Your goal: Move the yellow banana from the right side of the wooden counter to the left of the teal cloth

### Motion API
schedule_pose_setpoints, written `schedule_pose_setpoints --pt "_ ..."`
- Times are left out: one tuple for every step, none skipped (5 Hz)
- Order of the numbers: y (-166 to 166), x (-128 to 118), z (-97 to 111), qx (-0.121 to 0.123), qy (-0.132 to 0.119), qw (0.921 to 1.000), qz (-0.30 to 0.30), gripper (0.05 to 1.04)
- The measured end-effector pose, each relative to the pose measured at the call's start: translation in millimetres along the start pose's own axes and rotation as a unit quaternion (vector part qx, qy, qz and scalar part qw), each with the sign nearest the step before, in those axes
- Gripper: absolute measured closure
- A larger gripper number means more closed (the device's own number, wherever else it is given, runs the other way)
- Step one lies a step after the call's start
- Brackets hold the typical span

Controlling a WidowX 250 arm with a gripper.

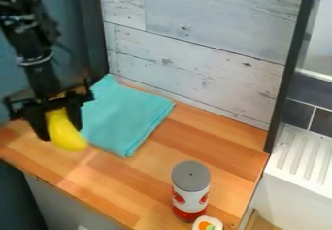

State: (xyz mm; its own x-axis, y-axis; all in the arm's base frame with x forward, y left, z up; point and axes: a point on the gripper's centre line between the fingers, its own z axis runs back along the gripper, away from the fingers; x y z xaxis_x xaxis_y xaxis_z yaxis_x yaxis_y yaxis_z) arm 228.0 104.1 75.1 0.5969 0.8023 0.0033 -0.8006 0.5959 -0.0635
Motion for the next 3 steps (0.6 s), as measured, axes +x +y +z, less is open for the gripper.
schedule_pose_setpoints --pt "18 5 -8 0.001 0.0 0.9989 0.047 0.466" --pt "29 9 -22 0.015 -0.009 0.9946 0.103 0.466" --pt "32 16 -31 0.02 -0.02 0.9872 0.157 0.466"
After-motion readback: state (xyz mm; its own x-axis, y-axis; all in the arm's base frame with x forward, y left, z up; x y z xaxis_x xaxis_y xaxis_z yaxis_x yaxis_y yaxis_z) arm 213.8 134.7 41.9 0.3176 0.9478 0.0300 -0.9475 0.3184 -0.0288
